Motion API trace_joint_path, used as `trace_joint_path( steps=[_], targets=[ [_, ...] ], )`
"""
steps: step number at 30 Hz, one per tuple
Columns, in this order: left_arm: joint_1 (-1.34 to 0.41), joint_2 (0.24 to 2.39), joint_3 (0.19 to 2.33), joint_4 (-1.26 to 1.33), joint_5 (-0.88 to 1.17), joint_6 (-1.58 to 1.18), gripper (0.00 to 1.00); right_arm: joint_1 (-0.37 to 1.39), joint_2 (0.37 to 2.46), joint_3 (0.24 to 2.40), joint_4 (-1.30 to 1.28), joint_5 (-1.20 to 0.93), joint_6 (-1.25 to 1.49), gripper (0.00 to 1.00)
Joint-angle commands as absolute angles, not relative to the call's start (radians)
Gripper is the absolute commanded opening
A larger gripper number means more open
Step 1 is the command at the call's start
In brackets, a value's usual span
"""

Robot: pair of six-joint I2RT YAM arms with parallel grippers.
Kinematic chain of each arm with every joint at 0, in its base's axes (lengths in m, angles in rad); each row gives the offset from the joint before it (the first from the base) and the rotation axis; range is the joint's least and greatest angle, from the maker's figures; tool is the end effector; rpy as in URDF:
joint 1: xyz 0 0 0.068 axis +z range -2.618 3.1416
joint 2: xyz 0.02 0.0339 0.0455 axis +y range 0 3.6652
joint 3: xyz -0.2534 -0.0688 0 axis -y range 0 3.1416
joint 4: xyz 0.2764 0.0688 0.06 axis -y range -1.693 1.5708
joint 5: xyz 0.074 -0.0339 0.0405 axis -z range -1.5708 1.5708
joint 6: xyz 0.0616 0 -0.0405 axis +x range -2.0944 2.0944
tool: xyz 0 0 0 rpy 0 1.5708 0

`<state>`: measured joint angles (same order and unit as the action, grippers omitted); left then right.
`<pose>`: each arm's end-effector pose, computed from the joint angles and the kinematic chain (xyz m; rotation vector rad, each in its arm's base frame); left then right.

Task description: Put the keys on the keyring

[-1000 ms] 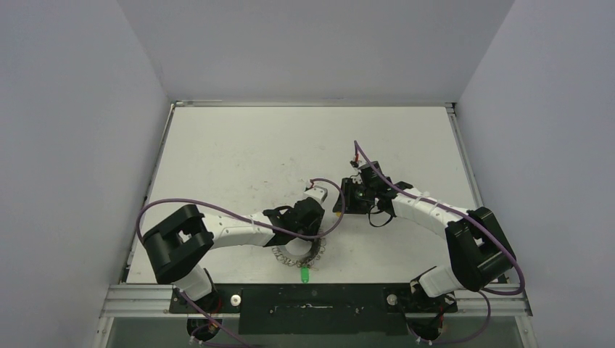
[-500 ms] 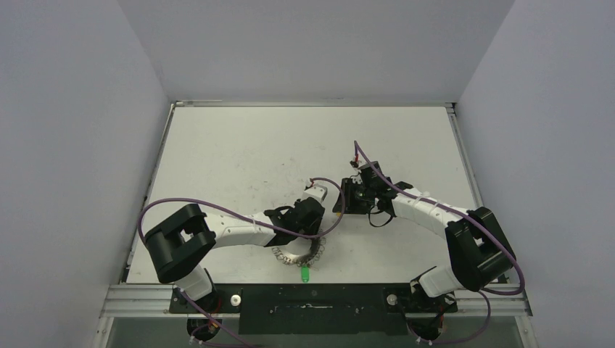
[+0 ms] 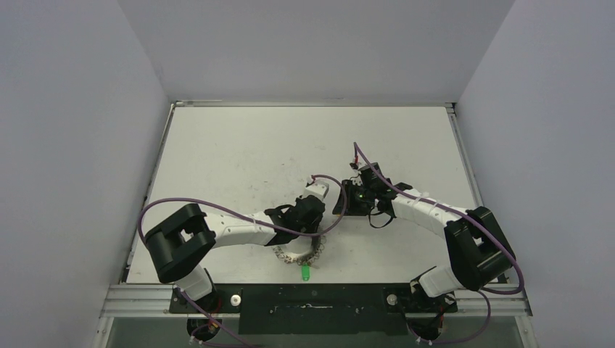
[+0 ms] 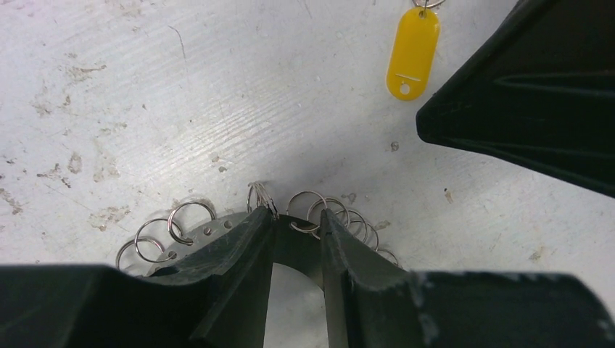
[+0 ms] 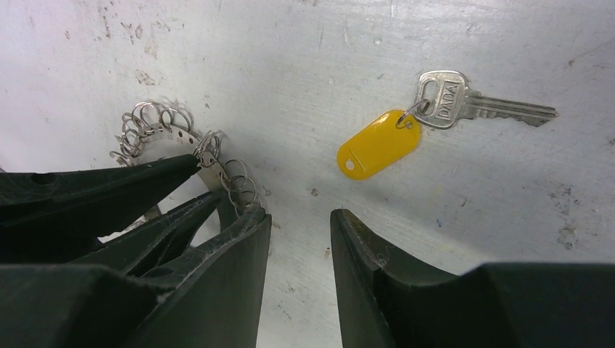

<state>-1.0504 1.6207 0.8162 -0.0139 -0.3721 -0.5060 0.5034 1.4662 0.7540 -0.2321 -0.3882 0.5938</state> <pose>0.1971 -0.2989 0.1131 0.4608 2.2970 -0.3347 0.2680 0.1742 0.1242 -0.0491 2.6685 0.8967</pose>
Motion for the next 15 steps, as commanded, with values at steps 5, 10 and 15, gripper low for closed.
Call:
trace_joint_path(
  steps=[5, 10, 15],
  targets=[
    [-1.041, 1.669, 0.874, 0.023, -0.439, -0.453, 0.29, 0.498, 1.471, 0.753, -0.19, -0.406, 0.589, 0.37],
    [-1.04, 1.695, 0.899, -0.015, -0.453, -0.449, 0.31, 0.498, 1.474, 0.753, -0.189, -0.408, 0.587, 0.37],
    [-1.041, 1.686, 0.914, -0.066, -0.491, -0.446, 0.35, 0.498, 1.476, 0.752, -0.189, -0.407, 0.586, 0.37]
  ],
)
